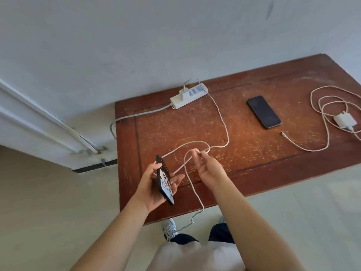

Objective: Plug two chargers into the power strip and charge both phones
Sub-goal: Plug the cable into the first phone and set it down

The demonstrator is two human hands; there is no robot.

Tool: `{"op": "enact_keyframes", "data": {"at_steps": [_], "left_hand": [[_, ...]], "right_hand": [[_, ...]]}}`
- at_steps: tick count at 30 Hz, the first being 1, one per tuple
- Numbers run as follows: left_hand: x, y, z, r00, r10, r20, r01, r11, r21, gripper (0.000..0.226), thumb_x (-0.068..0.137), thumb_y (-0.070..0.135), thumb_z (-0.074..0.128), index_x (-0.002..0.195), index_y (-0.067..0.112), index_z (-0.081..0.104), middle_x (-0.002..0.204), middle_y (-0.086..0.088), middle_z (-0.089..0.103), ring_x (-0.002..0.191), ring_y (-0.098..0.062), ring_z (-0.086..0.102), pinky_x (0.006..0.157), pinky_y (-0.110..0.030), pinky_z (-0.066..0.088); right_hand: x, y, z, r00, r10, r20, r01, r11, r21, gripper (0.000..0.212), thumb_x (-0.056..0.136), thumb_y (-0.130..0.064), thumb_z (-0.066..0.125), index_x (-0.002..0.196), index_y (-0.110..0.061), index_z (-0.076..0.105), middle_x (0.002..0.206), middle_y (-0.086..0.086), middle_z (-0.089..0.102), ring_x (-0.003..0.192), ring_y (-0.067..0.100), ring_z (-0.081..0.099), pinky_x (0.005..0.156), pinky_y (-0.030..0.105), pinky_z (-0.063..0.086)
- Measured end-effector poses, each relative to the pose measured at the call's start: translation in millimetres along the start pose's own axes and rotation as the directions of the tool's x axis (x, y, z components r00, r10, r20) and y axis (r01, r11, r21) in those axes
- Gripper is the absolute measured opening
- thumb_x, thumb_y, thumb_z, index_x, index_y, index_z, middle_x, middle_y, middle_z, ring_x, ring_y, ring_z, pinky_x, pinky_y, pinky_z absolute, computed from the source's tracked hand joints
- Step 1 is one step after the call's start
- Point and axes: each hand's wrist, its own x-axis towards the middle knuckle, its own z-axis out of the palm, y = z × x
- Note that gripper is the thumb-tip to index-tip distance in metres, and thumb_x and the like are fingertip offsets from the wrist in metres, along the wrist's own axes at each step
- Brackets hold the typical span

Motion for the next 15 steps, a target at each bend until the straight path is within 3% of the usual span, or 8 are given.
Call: {"op": "enact_keyframes", "data": {"at_steps": [2,6,8,10,13,15], "left_hand": [[4.7,-1.3,0.9,0.999,0.035,0.035,-0.033,0.999,-0.040,0.067,0.071,0.036,0.078,0.119,-0.003,0.053,0.133,-0.032,0.057,0.109,-0.041,0.066,0.068,-0.037,0.060],[10.7,-5.3,12.6,0.987,0.090,0.129,-0.093,0.996,0.015,0.057,0.072,0.036,0.079,0.112,0.002,0.057,0.110,-0.021,0.071,0.114,-0.040,0.066,0.077,-0.038,0.061],[11.4,-5.6,21.6,0.986,0.114,0.123,-0.125,0.988,0.088,0.053,0.065,0.033,0.085,0.102,0.003,0.062,0.102,-0.017,0.071,0.099,-0.034,0.071,0.078,-0.035,0.060],[12.3,-3.6,28.3,0.981,0.162,0.109,-0.175,0.976,0.128,0.053,0.059,0.032,0.088,0.096,0.005,0.062,0.091,-0.013,0.062,0.081,-0.026,0.067,0.067,-0.031,0.057],[14.6,1.6,37.0,0.968,0.211,0.138,-0.218,0.975,0.040,0.049,0.065,0.036,0.082,0.095,0.008,0.056,0.086,-0.010,0.053,0.073,-0.019,0.056,0.065,-0.027,0.051],[14.6,4.9,44.3,0.952,0.246,0.182,-0.241,0.969,-0.045,0.042,0.075,0.039,0.072,0.096,0.008,0.053,0.085,-0.009,0.051,0.073,-0.018,0.053,0.068,-0.025,0.050]], "right_hand": [[-4.0,3.5,-0.5,0.997,0.035,0.067,-0.028,0.994,-0.106,0.023,0.101,-0.003,0.055,0.116,0.013,0.060,0.100,0.024,0.075,0.091,0.024,0.076,0.068,0.025,0.062],[-13.8,1.8,-4.5,0.994,0.038,0.105,-0.001,0.945,-0.326,0.020,0.099,-0.009,0.060,0.110,0.007,0.064,0.100,0.018,0.076,0.085,0.019,0.076,0.068,0.022,0.061],[-17.2,-0.1,-7.1,0.999,-0.017,0.031,0.030,0.863,-0.504,0.022,0.098,-0.020,0.064,0.109,0.000,0.064,0.087,0.010,0.076,0.070,0.012,0.072,0.060,0.020,0.058],[-19.5,0.6,-13.1,0.991,-0.038,-0.129,-0.061,0.726,-0.685,0.040,0.099,-0.043,0.058,0.109,-0.004,0.063,0.080,0.006,0.069,0.061,0.012,0.065,0.051,0.021,0.052],[-27.5,8.4,-29.6,0.922,0.216,-0.320,-0.386,0.473,-0.792,0.086,0.091,-0.077,0.028,0.107,-0.002,0.068,0.080,0.009,0.072,0.056,0.016,0.066,0.044,0.020,0.045],[-32.8,19.5,-41.0,0.837,0.457,-0.302,-0.493,0.389,-0.778,0.104,0.084,-0.085,0.017,0.117,0.002,0.065,0.098,0.014,0.078,0.070,0.021,0.074,0.046,0.021,0.049]]}}
